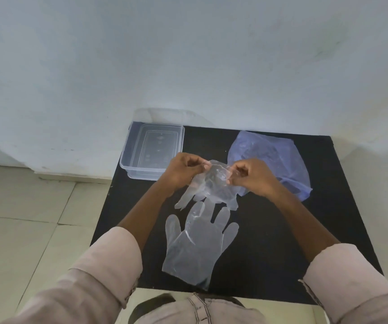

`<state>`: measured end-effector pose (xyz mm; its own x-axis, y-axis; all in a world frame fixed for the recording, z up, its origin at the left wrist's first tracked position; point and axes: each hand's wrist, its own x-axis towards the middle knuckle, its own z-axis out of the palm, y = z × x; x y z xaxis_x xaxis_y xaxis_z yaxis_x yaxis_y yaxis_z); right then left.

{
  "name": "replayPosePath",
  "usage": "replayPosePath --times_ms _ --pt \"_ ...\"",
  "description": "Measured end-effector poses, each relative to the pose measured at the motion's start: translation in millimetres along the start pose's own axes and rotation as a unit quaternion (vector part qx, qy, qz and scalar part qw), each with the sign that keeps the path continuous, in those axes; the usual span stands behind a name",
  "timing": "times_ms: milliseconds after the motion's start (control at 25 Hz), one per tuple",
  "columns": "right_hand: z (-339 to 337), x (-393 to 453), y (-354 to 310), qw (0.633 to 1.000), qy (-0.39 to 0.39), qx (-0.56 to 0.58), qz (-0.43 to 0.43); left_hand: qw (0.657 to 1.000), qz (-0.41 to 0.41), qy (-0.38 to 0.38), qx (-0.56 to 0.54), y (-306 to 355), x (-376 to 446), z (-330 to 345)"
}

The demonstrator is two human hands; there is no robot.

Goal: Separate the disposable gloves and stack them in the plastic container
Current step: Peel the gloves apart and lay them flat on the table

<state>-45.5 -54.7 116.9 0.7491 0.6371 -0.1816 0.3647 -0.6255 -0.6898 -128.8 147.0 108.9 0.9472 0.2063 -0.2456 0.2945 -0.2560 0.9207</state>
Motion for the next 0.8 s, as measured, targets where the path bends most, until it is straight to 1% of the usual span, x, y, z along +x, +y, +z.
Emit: replayPosePath --times_ms 120,200,320,360,480,600,680,800 --pt "-1.7 10.1 4.9 0.997 0.017 0.077 0.005 1.000 -0.011 -0.012 0.017 -5.9 8.7 -12.6" --pt "-1.8 14.6 4.4 0.994 0.020 0.106 0.005 0.999 -0.015 -0.024 0.036 -10.3 13.1 -21.6" --pt "2.7 26.7 -4.0 0.995 0.024 0.100 -0.002 0.995 0.014 -0.035 0.089 -13.1 24.8 -37.9" --pt "6.3 29.8 -11.4 0.995 0.036 0.097 0.008 0.994 0.026 -0.033 0.104 -15.3 28.5 -46.4" --pt "9.6 35.2 -28.4 0.995 0.069 0.068 -0.006 0.991 0.057 -0.019 0.121 -18.0 35.8 -60.7" --pt "13.5 34.0 -28.6 0.995 0.085 0.051 -0.003 0.992 0.057 -0.001 0.115 -18.4 37.2 -63.0" --pt "20.6 34.6 -34.9 0.989 0.132 0.063 0.018 0.994 0.048 0.012 0.095 -18.7 38.4 -70.8" --pt "31.3 37.2 -55.1 0.973 0.199 0.104 0.049 0.998 0.039 0.011 0.046 -18.4 42.5 -87.6"
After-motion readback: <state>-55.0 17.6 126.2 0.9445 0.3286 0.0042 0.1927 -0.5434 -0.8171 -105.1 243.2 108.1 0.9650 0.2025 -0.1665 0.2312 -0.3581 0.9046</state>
